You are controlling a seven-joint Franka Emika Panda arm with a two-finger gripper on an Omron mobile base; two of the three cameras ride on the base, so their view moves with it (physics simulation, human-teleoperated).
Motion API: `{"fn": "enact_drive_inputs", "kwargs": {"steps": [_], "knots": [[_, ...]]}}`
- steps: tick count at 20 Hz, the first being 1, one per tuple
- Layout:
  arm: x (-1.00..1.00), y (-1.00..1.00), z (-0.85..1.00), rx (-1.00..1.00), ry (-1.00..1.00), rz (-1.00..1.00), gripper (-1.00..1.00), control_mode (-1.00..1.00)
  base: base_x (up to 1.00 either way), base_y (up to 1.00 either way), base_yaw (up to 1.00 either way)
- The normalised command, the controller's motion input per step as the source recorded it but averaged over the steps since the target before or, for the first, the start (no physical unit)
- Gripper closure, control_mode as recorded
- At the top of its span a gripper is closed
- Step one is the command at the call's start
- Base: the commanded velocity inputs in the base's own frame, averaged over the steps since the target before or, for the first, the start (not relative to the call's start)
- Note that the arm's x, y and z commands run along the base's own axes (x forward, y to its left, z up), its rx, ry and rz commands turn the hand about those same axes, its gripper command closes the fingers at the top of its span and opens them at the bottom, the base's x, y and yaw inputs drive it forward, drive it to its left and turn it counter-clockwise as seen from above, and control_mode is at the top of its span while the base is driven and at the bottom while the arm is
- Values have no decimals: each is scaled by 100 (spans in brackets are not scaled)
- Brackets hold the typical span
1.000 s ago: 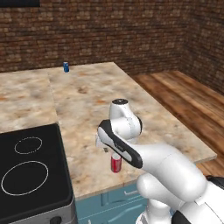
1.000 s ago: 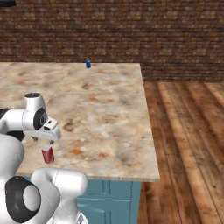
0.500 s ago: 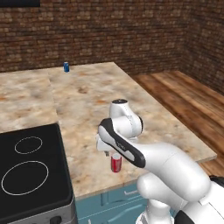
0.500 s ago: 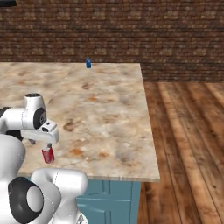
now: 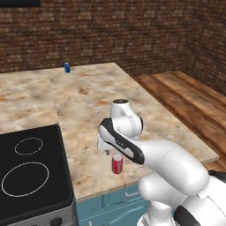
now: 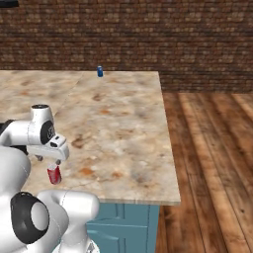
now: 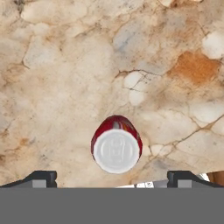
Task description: Four empty soda cans are scattered around the kitchen. Gather all the cans and cluster them next to the stove for recycling.
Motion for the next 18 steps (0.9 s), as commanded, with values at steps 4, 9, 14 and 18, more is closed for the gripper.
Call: {"fn": "enact_drive_inputs", "kwargs": {"steps": [4, 9, 14, 18], "knots": [[-10, 0, -30, 0, 0, 0, -100, -100, 0, 0, 0], [-1, 0, -52, 0, -3, 0, -100, -100, 0, 0, 0], [0, 0, -30, -1, -4, 0, -100, -100, 0, 0, 0], [0, 0, -1, 0, 0, 0, -100, -100, 0, 0, 0]]}}
